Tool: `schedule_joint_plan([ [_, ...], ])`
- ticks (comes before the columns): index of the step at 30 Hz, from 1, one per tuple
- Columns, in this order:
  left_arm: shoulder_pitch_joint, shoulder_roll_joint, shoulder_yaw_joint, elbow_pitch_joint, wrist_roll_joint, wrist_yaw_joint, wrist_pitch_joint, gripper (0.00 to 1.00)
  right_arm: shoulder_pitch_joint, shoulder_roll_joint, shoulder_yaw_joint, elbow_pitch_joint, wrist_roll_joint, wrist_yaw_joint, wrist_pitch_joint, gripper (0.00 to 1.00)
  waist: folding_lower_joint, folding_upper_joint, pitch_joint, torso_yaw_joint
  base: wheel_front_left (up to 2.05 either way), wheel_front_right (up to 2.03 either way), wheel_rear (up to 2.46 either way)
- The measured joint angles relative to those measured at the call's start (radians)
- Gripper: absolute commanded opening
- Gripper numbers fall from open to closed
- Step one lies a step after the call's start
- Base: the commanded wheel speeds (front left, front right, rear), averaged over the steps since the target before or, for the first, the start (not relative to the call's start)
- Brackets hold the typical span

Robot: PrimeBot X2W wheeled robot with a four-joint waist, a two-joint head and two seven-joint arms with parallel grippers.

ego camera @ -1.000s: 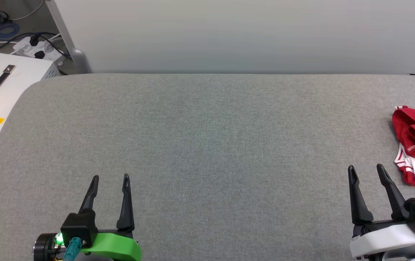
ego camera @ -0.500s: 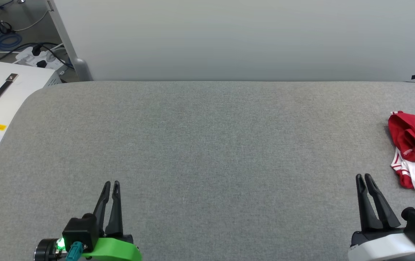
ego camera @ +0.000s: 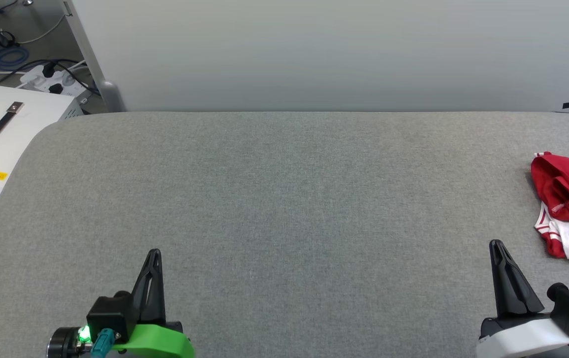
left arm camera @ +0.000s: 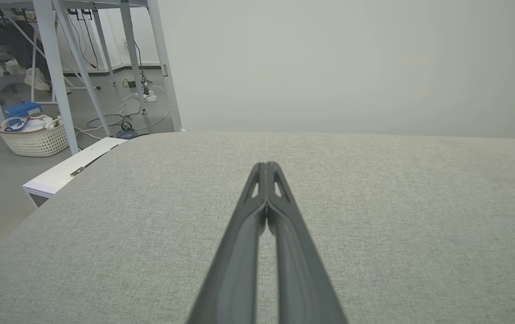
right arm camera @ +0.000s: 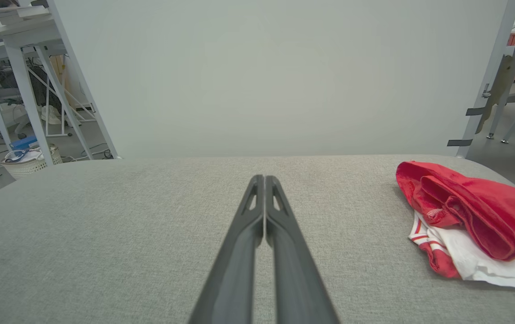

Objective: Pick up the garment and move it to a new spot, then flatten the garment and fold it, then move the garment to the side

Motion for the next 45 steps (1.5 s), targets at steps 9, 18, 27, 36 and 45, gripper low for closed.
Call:
schedule_joint_plan([
  [9, -0.001, 0.000, 0.000, -0.003, 0.005, 0.000, 0.023, 0.00, -0.006, 0.003, 0.000, 0.001, -0.022, 0.000, 0.021, 0.00, 0.0000, 0.0000, 0.000, -0.002, 0.00, 0.00, 0.00],
  [18, -0.006, 0.000, 0.001, -0.007, 0.008, 0.000, 0.040, 0.00, -0.015, 0.008, 0.000, 0.002, -0.040, 0.000, 0.040, 0.00, 0.0000, 0.0000, -0.001, -0.005, 0.00, 0.00, 0.00],
  [27, -0.010, 0.000, 0.002, -0.010, 0.015, 0.001, 0.058, 0.00, -0.019, 0.013, 0.000, 0.004, -0.053, 0.000, 0.057, 0.00, 0.0000, 0.0000, -0.001, -0.007, 0.00, 0.00, 0.00],
  [36, -0.013, 0.000, 0.002, -0.015, 0.026, 0.002, 0.079, 0.00, -0.029, 0.018, 0.000, 0.005, -0.065, 0.000, 0.074, 0.00, 0.0001, 0.0000, -0.001, -0.009, 0.00, 0.00, 0.00],
  [45, -0.022, 0.000, 0.002, -0.020, 0.028, 0.005, 0.094, 0.00, -0.036, 0.020, 0.000, 0.007, -0.081, 0.000, 0.093, 0.00, 0.0001, 0.0000, -0.002, -0.011, 0.00, 0.00, 0.00],
])
